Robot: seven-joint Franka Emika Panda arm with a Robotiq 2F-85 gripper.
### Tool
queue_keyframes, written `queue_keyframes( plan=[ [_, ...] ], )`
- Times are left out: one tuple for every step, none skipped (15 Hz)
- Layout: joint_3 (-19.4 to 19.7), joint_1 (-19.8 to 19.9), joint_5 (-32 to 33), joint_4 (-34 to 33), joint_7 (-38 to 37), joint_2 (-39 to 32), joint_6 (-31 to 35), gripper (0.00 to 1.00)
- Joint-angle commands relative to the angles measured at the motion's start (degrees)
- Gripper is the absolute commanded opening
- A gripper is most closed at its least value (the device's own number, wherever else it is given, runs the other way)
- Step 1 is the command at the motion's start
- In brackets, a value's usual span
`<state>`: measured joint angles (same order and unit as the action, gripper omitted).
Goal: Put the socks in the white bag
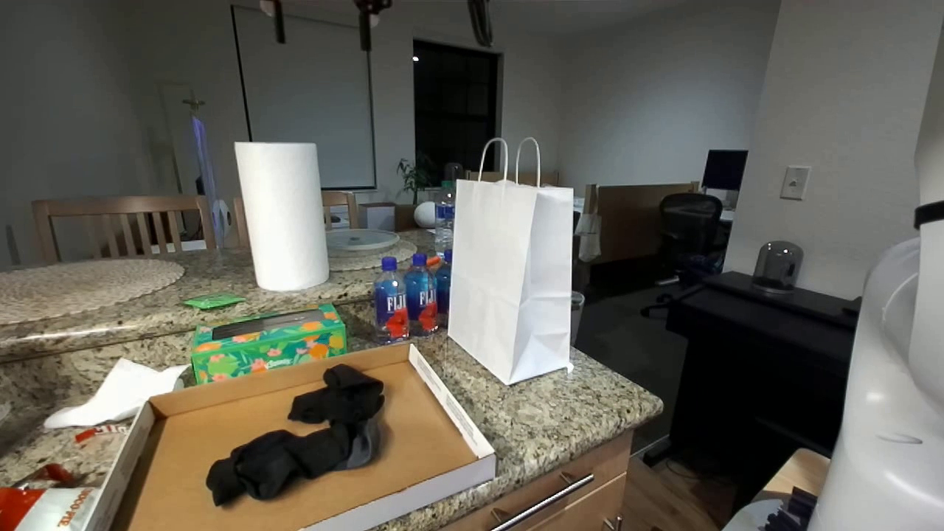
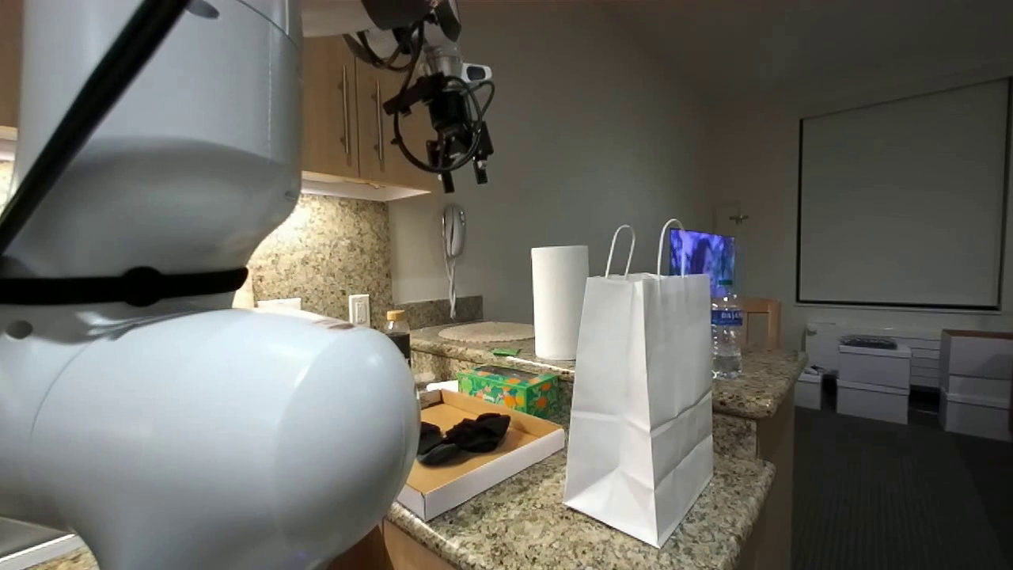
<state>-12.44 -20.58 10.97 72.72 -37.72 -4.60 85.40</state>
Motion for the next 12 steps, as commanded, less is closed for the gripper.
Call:
queue_keyframes(
  plan=[
    [-2.06,-1.90,0.03,7.80,3.09,2.16,6.21,1.00],
    [-2.63,-2.67,0.98,9.34,2.98,2.44,6.61,1.00],
    [-3.18,-3.32,0.94,10.84,2.18,2.69,6.61,1.00],
    [-3.64,-3.89,0.59,11.79,2.15,2.77,6.37,1.00],
    [-4.21,-4.50,-0.31,11.53,2.61,2.21,4.96,1.00],
    [-4.71,-5.28,1.00,10.66,2.21,1.44,3.63,1.00],
    [-5.21,-3.98,0.64,8.58,0.71,-0.11,4.24,1.00],
    [-5.57,-4.42,0.71,8.97,0.71,-0.10,4.15,1.00],
    [-5.79,-4.66,0.74,9.08,0.71,-0.10,4.12,1.00],
    [-5.83,-4.75,0.75,9.07,0.71,-0.08,4.11,1.00],
    [-5.78,-4.73,0.76,9.07,0.71,-0.08,4.10,1.00],
    [-5.71,-4.71,0.76,9.07,0.70,-0.08,4.10,1.00]
  ],
)
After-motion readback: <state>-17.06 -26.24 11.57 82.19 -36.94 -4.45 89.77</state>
